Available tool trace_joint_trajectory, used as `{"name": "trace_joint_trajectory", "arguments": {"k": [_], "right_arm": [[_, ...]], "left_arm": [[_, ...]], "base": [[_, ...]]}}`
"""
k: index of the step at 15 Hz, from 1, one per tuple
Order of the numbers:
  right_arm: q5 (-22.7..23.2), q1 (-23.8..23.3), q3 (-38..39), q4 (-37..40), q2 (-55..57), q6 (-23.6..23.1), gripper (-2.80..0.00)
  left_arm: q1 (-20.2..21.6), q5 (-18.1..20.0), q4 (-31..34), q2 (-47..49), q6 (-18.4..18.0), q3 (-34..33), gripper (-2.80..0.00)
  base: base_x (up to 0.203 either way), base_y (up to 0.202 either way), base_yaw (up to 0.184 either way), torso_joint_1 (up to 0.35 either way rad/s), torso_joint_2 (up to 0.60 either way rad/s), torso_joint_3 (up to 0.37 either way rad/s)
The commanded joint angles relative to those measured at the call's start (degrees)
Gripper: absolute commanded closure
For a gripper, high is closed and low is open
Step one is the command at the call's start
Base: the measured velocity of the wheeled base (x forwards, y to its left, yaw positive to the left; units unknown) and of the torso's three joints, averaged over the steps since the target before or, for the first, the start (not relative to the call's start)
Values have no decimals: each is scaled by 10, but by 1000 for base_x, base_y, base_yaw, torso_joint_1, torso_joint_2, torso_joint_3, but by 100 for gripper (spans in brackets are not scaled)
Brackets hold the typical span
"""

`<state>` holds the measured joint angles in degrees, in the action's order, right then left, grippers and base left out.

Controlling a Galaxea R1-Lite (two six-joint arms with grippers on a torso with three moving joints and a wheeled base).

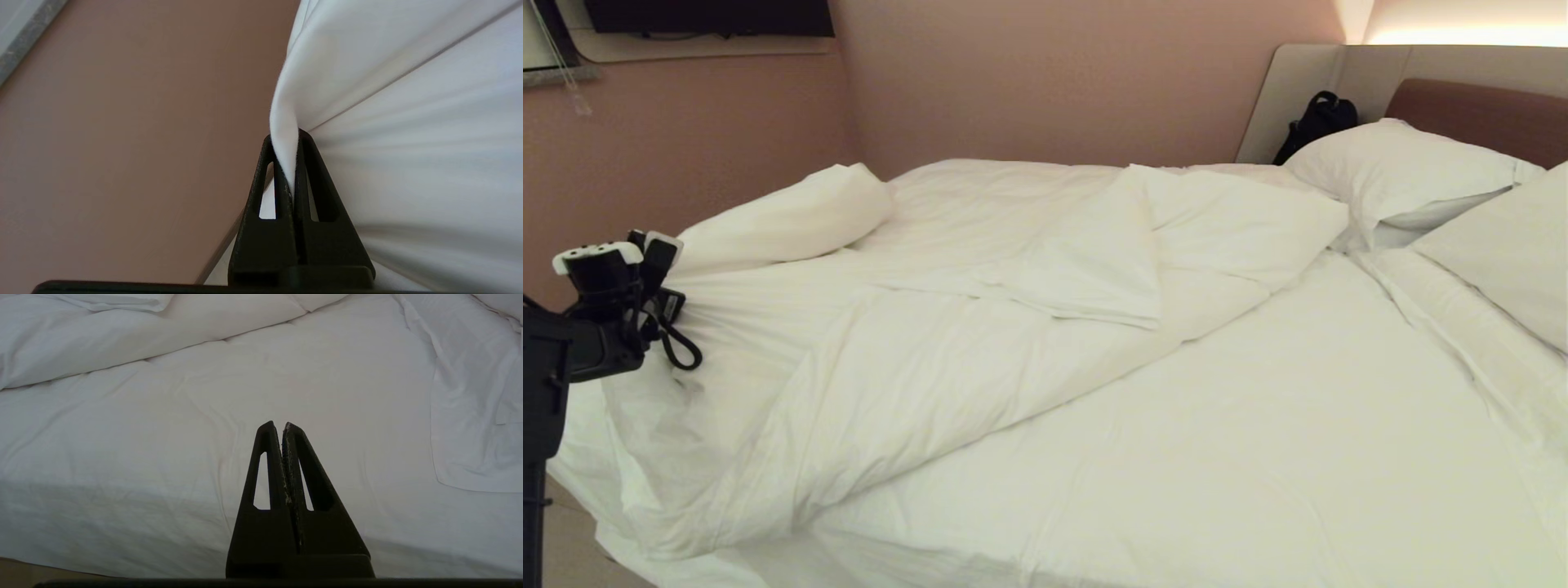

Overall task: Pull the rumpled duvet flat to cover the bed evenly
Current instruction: Flatten the corners of the folded blanket

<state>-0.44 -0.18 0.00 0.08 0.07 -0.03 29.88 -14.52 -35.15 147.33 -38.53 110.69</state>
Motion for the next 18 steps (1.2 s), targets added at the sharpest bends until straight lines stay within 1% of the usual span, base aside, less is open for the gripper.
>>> {"name": "trace_joint_trajectory", "arguments": {"k": [1, 5, 6, 7, 10, 11, 14, 16, 17, 18], "right_arm": [[0, 0, 0, 0, 0, -1, 0], [0, 0, 0, 0, 0, -1, 0], [0, 0, 0, 0, 0, -1, 0], [0, 0, 0, 0, 0, 0, 0], [0, 0, 0, 0, 0, -1, 0], [0, 0, 0, 0, 0, 0, 0], [0, 0, 0, 0, 0, 0, 0], [0, 0, 0, 0, 0, -1, 0], [0, 0, 0, 0, 0, 0, 0], [0, 0, 0, 0, 0, 0, 0]], "left_arm": [[1, -2, -3, 12, -3, 0, 0], [0, -2, -3, 19, -4, 0, 0], [-1, -2, -4, 22, -6, 1, -159], [-1, -2, -6, 25, -8, 5, -280], [-5, 0, -16, 21, -1, 8, -280], [-7, 2, -16, 14, 15, 9, -280], [-17, 6, -7, -34, 112, 9, -280], [-22, 16, 12, -78, 189, 7, -280], [-24, 30, 37, -103, 234, 6, -280], [-25, 47, 79, -128, 280, 6, -280]], "base": [[0, 0, 0, 0, 0, 0], [0, 0, 0, 0, 0, 0], [0, 0, 0, 0, 0, 0], [0, 0, 0, 0, 0, 0], [0, 0, 0, 0, 0, 0], [0, 0, 0, 0, 0, 0], [0, 0, 0, 0, 0, 0], [0, 0, 0, 0, 0, 0], [0, 0, 0, 0, 0, 0], [0, 0, 0, 0, 0, 0]]}}
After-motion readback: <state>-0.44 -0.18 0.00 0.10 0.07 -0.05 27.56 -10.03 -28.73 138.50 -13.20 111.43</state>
